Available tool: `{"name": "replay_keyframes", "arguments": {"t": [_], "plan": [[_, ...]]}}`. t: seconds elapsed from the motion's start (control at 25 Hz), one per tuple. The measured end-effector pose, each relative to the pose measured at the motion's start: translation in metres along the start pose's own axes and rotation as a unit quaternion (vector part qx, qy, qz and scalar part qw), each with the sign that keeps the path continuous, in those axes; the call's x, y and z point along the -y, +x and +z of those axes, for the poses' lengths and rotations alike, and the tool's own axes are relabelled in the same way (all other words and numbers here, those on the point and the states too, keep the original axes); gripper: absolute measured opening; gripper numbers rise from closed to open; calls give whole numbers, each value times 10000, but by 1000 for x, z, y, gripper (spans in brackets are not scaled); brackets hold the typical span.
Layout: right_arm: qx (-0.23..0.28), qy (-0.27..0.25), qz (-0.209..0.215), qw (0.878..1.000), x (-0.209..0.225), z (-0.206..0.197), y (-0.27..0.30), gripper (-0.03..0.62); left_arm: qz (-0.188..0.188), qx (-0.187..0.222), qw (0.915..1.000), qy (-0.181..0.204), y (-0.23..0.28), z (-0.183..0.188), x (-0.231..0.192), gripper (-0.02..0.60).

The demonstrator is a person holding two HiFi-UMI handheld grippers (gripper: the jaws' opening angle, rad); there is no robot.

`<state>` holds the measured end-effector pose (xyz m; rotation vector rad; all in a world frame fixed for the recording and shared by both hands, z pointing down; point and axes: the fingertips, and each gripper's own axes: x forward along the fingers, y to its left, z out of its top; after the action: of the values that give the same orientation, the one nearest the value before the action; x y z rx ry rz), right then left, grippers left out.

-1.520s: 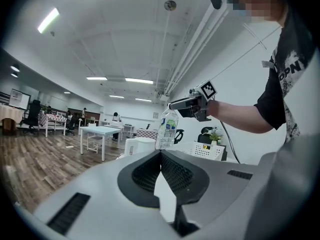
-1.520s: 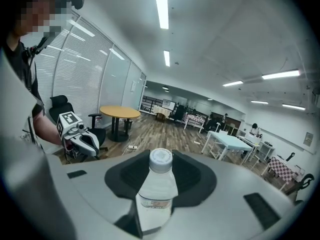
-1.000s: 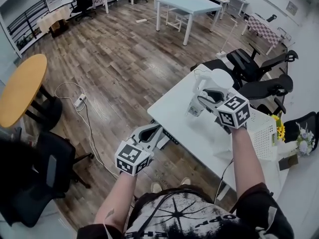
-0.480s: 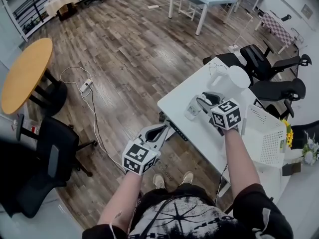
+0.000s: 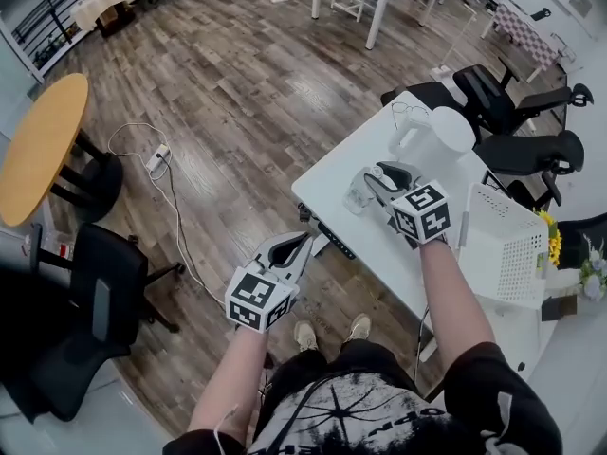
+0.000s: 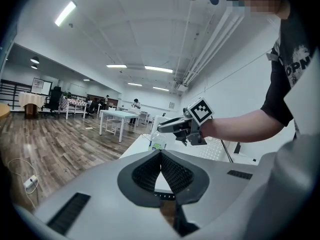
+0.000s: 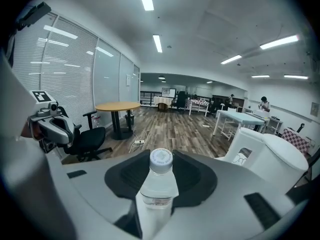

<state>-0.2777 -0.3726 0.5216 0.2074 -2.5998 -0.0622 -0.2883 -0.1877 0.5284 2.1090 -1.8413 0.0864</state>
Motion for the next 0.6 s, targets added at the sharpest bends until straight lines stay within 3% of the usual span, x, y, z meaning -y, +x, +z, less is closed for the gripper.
{"name": "replay_keyframes", "arguments": {"t": [0.36,0.6], "plan": [[-205,255,-57,9994,5,0,0,177,5,77,9999,95,-6,12,10,11],[30,-23,-131,9999,-2,22,-19,193,157,273,9995,-8,-20,25,3,11]]}}
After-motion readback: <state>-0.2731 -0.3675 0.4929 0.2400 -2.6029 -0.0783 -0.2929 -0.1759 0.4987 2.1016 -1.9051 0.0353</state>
